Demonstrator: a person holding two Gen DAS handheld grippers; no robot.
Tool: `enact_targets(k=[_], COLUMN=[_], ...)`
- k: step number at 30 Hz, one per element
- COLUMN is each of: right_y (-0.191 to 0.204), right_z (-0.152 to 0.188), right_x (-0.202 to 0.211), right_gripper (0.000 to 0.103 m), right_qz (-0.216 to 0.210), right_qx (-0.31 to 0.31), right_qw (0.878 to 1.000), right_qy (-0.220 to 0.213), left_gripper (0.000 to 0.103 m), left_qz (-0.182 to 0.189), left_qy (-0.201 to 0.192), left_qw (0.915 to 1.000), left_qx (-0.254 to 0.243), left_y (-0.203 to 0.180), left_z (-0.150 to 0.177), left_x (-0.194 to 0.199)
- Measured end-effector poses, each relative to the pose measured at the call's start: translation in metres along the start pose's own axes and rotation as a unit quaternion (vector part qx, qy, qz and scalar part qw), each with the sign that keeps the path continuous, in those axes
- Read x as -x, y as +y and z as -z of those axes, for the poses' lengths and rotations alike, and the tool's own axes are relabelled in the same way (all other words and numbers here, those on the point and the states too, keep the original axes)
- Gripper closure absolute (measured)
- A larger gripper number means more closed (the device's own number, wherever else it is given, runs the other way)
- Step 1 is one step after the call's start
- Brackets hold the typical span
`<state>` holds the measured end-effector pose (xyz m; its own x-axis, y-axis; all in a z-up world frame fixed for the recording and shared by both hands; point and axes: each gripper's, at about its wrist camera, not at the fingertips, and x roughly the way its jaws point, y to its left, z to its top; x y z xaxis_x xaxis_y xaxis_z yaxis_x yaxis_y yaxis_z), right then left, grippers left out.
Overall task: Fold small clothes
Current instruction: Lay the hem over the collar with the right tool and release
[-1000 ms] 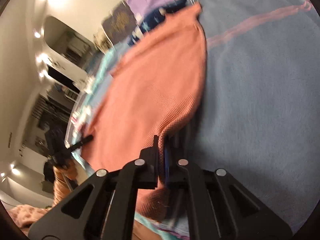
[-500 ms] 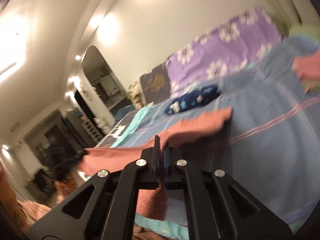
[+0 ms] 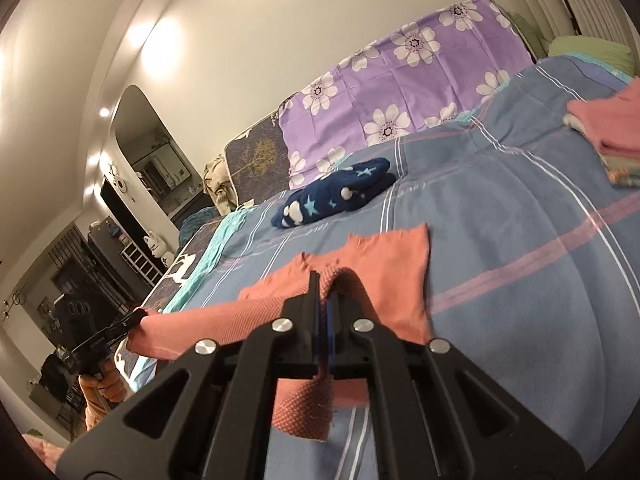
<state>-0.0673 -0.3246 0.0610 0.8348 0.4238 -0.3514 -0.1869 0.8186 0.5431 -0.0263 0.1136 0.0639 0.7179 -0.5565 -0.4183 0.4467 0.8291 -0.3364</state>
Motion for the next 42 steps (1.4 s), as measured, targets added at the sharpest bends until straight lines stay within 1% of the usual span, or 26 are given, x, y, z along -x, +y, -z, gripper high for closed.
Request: enact_targets(k=[3,4,7,8,9,11,14,16,18,19,20,21,22,24,25,27,28,29,30,31,32,33,36,38,40,42], right_y=[-0.006,-0.009,-0.029,-0.039,-0.047,-0.07,-0.098,-0.105,-0.104,-0.1,-0.096,-0.091,-0.087,-0.077,-0.076,-0.073,-0.074,-0.073,-0.073,-0.072,-0.073,-0.074,-0.073,-0.064,-0.057,-0.055], right_z=[-0.021,-0.025,-0.033,-0.032,-0.031,-0.019,0.001,0.008,0.009,0.008,0.007,0.006,0.006,0.009,0.009,0.015,0.017,0.021,0.024,0.025,0.025,0.024,0.013,0.003,-0.001,-0.001], right_x=[-0.036,-0.046,-0.094,-0.115,-0.13,-0.164,-0.193,-0.193,-0.187,-0.183,-0.178,-0.173,-0.168,-0.157,-0.153,-0.145,-0.141,-0.139,-0.138,-0.14,-0.141,-0.141,-0.134,-0.125,-0.122,-0.123], right_gripper=[0.101,0.101,0.101,0.101,0.101,0.101,0.1,0.099,0.094,0.093,0.089,0.084,0.081,0.074,0.073,0.072,0.072,0.072,0.072,0.077,0.094,0.098,0.098,0.098,0.098,0.098], right_qz=[0.021,0.027,0.047,0.059,0.068,0.088,0.099,0.091,0.085,0.085,0.084,0.083,0.082,0.082,0.082,0.084,0.083,0.08,0.08,0.083,0.084,0.082,0.057,0.04,0.042,0.045], right_qx=[0.007,0.005,-0.009,-0.014,-0.017,-0.036,-0.064,-0.073,-0.075,-0.072,-0.062,-0.053,-0.043,-0.024,-0.02,-0.015,-0.014,-0.011,-0.005,-0.001,-0.001,-0.007,-0.028,-0.02,-0.004,0.002], right_qw=[1.0,1.0,0.998,0.997,0.995,0.989,0.982,0.981,0.982,0.982,0.983,0.984,0.984,0.984,0.983,0.982,0.982,0.982,0.981,0.98,0.98,0.98,0.986,0.989,0.99,0.99], right_qy=[0.006,0.01,0.039,0.055,0.07,0.109,0.147,0.152,0.153,0.151,0.151,0.151,0.152,0.158,0.16,0.166,0.168,0.172,0.176,0.18,0.182,0.181,0.157,0.14,0.134,0.137], left_gripper=[0.096,0.096,0.095,0.095,0.095,0.095,0.095,0.095,0.095,0.09,0.08,0.076,0.07,0.069,0.069,0.075,0.092,0.103,0.103,0.103,0.103,0.103,0.103,0.103,0.103,0.079], left_qz=[-0.015,-0.023,-0.049,-0.057,-0.071,-0.085,-0.093,-0.084,-0.078,-0.075,-0.071,-0.066,-0.062,-0.066,-0.074,-0.089,-0.092,-0.092,-0.091,-0.096,-0.099,-0.099,-0.081,-0.083,-0.097,-0.108], left_qy=[0.012,0.023,0.054,0.062,0.079,0.102,0.137,0.141,0.137,0.134,0.132,0.13,0.13,0.132,0.136,0.145,0.146,0.151,0.154,0.15,0.146,0.141,0.116,0.107,0.107,0.123], left_qw=[0.9998,0.9994,0.9968,0.9957,0.9933,0.9891,0.9816,0.9809,0.9819,0.9826,0.9833,0.9841,0.9851,0.9861,0.9858,0.9841,0.9838,0.9831,0.9828,0.9831,0.9835,0.9843,0.9889,0.9903,0.9894,0.9863], left_qx=[0.007,0.014,0.034,0.038,0.047,0.063,0.094,0.104,0.105,0.104,0.103,0.101,0.094,0.075,0.064,0.052,0.049,0.046,0.046,0.042,0.039,0.038,0.046,0.029,0.016,0.019], left_y=[0.016,0.025,0.052,0.059,0.072,0.09,0.116,0.124,0.125,0.124,0.123,0.119,0.115,0.107,0.104,0.1,0.101,0.101,0.101,0.1,0.099,0.097,0.092,0.086,0.084,0.09], left_z=[-0.019,-0.026,-0.03,-0.028,-0.024,-0.012,0.008,0.014,0.013,0.011,0.011,0.01,0.011,0.011,0.012,0.014,0.015,0.016,0.016,0.015,0.014,0.012,0.001,-0.004,-0.005,-0.003], left_x=[-0.034,-0.052,-0.096,-0.106,-0.127,-0.148,-0.173,-0.175,-0.173,-0.169,-0.166,-0.163,-0.161,-0.16,-0.161,-0.163,-0.163,-0.165,-0.165,-0.164,-0.162,-0.159,-0.143,-0.136,-0.133,-0.138])
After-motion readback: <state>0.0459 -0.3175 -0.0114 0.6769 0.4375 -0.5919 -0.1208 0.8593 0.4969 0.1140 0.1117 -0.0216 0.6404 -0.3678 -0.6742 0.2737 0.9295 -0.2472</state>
